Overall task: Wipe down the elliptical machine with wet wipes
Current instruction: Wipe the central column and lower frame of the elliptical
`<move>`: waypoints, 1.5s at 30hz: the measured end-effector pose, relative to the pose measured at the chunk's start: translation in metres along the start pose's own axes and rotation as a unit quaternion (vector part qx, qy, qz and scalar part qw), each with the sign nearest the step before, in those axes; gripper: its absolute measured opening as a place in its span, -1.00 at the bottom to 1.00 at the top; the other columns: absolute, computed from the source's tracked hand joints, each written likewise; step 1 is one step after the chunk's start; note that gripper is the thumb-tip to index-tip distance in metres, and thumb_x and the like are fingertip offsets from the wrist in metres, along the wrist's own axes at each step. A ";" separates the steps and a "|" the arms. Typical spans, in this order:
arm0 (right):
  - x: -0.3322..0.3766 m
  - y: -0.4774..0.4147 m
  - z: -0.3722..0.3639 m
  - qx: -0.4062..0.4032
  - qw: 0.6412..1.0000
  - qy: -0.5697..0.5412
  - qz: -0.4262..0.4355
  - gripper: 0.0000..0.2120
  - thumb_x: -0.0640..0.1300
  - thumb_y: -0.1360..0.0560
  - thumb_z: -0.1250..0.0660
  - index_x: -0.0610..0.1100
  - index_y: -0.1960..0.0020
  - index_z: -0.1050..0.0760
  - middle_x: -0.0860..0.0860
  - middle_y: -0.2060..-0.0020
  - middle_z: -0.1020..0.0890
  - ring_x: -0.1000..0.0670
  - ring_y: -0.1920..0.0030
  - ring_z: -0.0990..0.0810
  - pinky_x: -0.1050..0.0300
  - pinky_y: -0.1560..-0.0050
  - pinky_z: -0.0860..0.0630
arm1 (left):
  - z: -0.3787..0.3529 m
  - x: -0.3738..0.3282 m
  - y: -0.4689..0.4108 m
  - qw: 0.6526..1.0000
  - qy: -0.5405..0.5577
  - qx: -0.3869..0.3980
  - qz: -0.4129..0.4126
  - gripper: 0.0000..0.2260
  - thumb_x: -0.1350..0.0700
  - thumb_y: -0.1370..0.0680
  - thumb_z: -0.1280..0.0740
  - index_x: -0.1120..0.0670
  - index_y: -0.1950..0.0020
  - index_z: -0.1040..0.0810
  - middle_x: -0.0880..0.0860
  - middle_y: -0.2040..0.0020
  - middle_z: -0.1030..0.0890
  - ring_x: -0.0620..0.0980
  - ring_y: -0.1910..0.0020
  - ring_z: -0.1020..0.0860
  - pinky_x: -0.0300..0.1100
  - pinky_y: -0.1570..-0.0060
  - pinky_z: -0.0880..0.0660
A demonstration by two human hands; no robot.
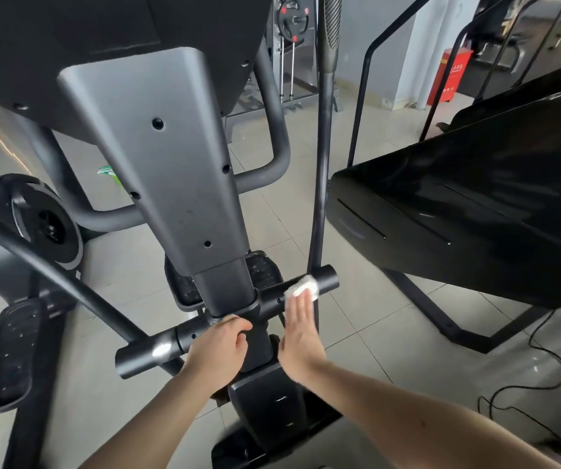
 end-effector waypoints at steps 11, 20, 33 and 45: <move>0.012 0.006 0.002 0.031 0.998 -0.003 -0.058 -0.16 -0.10 -0.63 -0.18 -0.46 -0.51 0.36 -0.33 -0.59 0.25 -0.33 -0.61 0.27 -0.17 -0.62 0.25 | -0.001 0.002 0.002 1.000 0.011 -0.003 0.013 -0.71 0.08 -0.66 -0.17 -0.13 -0.29 -0.58 -0.22 -0.23 -0.61 -0.17 -0.19 -0.57 -0.13 -0.17 -0.54; -0.033 -0.048 0.051 -0.023 0.994 0.031 -0.106 -0.15 -0.30 -0.50 -0.19 -0.24 -0.66 0.19 -0.15 -0.65 0.15 -0.21 -0.62 0.30 -0.13 -0.64 0.20 | -0.002 0.006 0.004 0.999 0.025 -0.002 0.026 -0.72 0.10 -0.64 -0.19 -0.13 -0.24 -0.60 -0.22 -0.18 -0.63 -0.17 -0.14 -0.58 -0.11 -0.16 -0.53; -0.017 -0.058 0.058 -0.042 0.980 0.150 0.122 -0.49 -0.41 -0.46 -0.20 -0.08 -0.35 -0.49 0.01 -0.36 -0.47 -0.09 -0.33 -0.33 0.05 -0.41 -0.33 | 0.000 0.024 0.006 0.991 0.103 -0.002 0.087 -0.75 0.09 -0.63 -0.22 -0.18 -0.16 -0.62 -0.23 -0.11 -0.63 -0.18 -0.06 -0.59 -0.12 -0.11 -0.56; 0.016 -0.045 0.024 -0.008 0.990 -0.125 0.059 -0.63 -0.52 -0.38 -0.19 -0.07 0.29 -0.51 0.07 0.11 -0.47 0.06 0.15 -0.53 0.31 0.14 -0.43 | 0.004 0.037 0.013 0.969 0.191 -0.022 0.157 -0.75 0.11 -0.63 -0.23 -0.22 -0.08 -0.61 -0.21 0.00 -0.62 -0.21 0.04 -0.59 -0.12 -0.08 -0.56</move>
Point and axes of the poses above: each hand's wrist, its own y-axis away from the middle knuckle, its own z-axis out of the back of the hand, x = y × z, the point moved 10 cm from there along -y, towards the middle knuckle
